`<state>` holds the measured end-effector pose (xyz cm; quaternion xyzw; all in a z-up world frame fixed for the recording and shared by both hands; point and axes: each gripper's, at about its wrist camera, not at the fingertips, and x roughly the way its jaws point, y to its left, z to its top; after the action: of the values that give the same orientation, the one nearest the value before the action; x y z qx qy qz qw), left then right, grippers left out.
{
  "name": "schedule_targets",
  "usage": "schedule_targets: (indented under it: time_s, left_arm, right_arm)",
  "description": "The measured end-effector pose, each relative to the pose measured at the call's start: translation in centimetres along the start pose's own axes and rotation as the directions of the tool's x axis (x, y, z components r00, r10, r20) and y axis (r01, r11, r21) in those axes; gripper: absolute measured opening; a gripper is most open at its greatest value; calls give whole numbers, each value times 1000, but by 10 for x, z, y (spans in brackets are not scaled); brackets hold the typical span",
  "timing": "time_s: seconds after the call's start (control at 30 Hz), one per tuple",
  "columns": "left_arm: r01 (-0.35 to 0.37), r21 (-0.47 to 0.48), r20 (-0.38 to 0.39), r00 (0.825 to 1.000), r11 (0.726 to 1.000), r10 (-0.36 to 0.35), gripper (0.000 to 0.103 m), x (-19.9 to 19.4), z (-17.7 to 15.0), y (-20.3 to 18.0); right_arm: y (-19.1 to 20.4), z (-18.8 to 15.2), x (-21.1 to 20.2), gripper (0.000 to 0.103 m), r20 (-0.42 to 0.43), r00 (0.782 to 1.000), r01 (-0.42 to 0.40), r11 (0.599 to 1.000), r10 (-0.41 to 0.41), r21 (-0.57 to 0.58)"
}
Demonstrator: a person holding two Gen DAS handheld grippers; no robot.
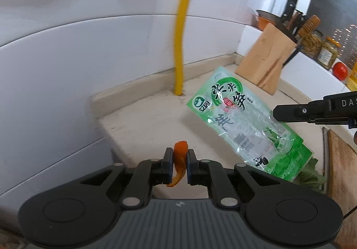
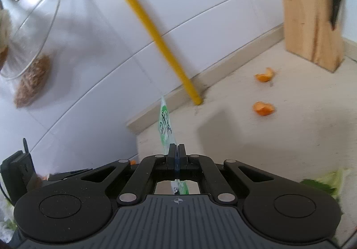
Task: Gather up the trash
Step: 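Lift the green packet with the right gripper while the left holds the peel, then carry the held packet and orange peel off the counter down to the black bin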
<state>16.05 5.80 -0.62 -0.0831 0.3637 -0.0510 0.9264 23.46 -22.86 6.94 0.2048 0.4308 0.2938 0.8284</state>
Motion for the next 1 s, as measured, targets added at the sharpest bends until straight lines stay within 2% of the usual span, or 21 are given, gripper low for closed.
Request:
schedule_targets:
  time_s: [0.23, 0.6, 1.0]
  left_arm:
    - [-69, -56, 7, 998, 996, 70, 7, -25, -17, 32]
    - [-152, -115, 1, 988, 982, 153, 7, -52, -40, 73]
    - [-191, -138, -15, 981, 972, 191, 7, -62, -56, 100]
  right_arm:
    - [35, -10, 26, 1, -59, 996, -71, 997, 68, -41]
    - [89, -28, 70, 1, -151, 977, -164, 983, 151, -77]
    - [122, -50, 100, 1, -205, 963, -194, 978, 174, -81]
